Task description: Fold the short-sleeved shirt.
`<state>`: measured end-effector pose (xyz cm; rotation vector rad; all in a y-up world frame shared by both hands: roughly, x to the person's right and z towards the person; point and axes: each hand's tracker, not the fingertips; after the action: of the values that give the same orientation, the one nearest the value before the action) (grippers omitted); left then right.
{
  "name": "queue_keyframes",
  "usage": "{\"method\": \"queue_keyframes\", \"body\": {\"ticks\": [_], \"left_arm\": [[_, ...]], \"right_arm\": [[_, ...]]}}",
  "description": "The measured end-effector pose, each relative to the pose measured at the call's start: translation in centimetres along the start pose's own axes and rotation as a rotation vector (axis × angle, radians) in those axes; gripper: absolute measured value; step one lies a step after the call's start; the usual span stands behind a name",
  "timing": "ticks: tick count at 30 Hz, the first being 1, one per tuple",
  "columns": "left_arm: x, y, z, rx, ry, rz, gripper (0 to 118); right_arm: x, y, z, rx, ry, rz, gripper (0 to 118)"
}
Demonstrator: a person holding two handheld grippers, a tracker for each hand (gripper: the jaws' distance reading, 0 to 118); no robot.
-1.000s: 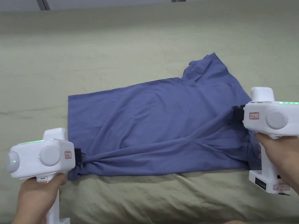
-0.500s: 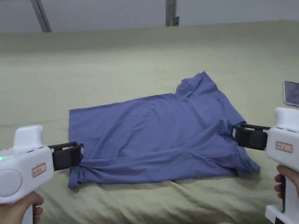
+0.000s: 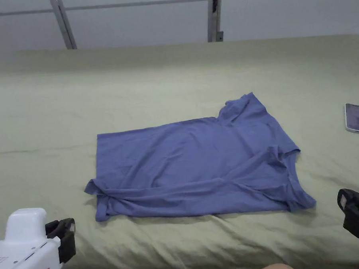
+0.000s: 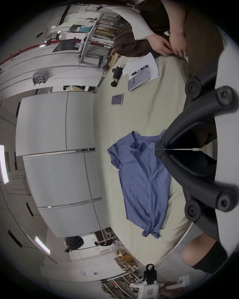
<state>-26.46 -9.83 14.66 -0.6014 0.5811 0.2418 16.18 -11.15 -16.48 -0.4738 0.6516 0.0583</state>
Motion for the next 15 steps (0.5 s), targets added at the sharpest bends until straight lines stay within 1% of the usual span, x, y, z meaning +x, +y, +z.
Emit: {"method": "queue_keyframes", "body": {"ticks": [3, 5, 8, 12, 14, 15], "left_arm": [[-0.4, 0.3, -2.3, -0.034, -0.013, 0.026, 0], [0.2, 0.4, -4.5, -0.048, -0.014, 0.0, 0], [0.3, 0.6, -7.6, -0.095, -0.012, -0.001, 0], [-0.6, 0.0, -12.7, -0.116, 0.005, -0.049, 0], [1.0, -0.3, -13.9, -0.143, 0.01, -0.065, 1], [1.1, -0.4, -14.8, -0.143, 0.028, -0.075, 28]], "right_arm": [[-1.1, 0.7, 0.5, 0.013, 0.019, 0.018, 4], [-1.5, 0.8, 0.4, 0.019, 0.036, 0.027, 4], [-2.0, 1.2, 0.2, 0.017, 0.054, 0.024, 4], [-2.3, 1.1, -0.2, 0.008, 0.065, 0.019, 4], [-2.3, 1.2, -0.3, -0.002, 0.067, 0.023, 4], [-2.4, 1.2, -0.5, -0.008, 0.067, 0.024, 4]]}}
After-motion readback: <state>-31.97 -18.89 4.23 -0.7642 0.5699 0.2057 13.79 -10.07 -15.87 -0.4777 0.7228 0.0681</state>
